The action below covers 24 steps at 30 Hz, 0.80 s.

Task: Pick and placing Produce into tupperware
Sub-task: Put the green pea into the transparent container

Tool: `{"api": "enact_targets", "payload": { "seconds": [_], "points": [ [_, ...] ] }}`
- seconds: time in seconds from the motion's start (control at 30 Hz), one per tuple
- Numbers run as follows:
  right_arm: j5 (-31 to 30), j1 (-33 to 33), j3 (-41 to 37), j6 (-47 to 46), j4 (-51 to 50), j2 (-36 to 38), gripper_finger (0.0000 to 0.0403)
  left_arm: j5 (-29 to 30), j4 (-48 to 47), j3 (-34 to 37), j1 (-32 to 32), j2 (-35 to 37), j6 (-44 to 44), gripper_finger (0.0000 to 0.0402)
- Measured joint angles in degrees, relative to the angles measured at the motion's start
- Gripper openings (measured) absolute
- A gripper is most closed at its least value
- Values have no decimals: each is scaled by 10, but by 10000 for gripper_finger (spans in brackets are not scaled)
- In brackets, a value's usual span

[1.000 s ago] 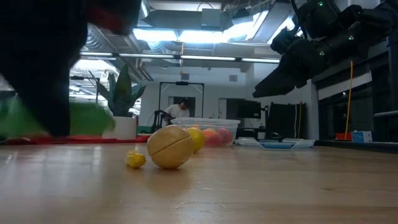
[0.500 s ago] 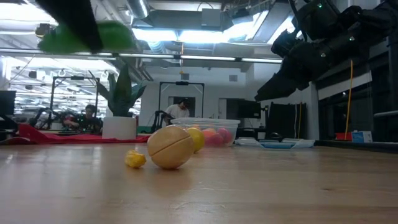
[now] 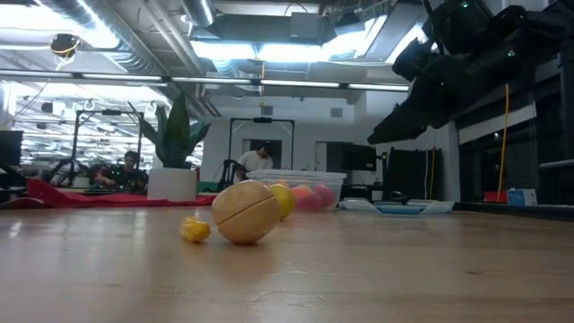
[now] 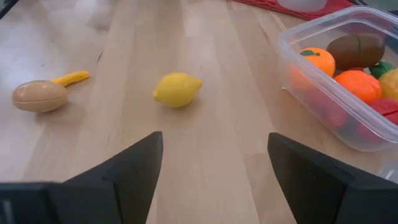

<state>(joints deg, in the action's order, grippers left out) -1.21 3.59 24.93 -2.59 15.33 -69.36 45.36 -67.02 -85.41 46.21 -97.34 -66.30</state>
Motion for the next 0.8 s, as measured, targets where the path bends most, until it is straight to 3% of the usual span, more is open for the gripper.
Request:
{"api": "enact_targets", "payload": {
  "seconds": [0.13, 0.4, 0.6, 0.8],
  "points": [
    [0, -13, 0, 0, 0, 0, 291, 8, 50, 30, 8, 1, 3, 114],
    [0, -34, 0, 2, 0, 0, 291, 5, 243, 176, 12, 15, 35, 114],
    [0, -43, 0, -1, 0, 0, 291, -7, 437, 289, -1, 84, 149, 114],
    [0, -46, 0, -2, 0, 0, 291, -22, 544, 394, -25, 182, 221, 114]
  ]
}}
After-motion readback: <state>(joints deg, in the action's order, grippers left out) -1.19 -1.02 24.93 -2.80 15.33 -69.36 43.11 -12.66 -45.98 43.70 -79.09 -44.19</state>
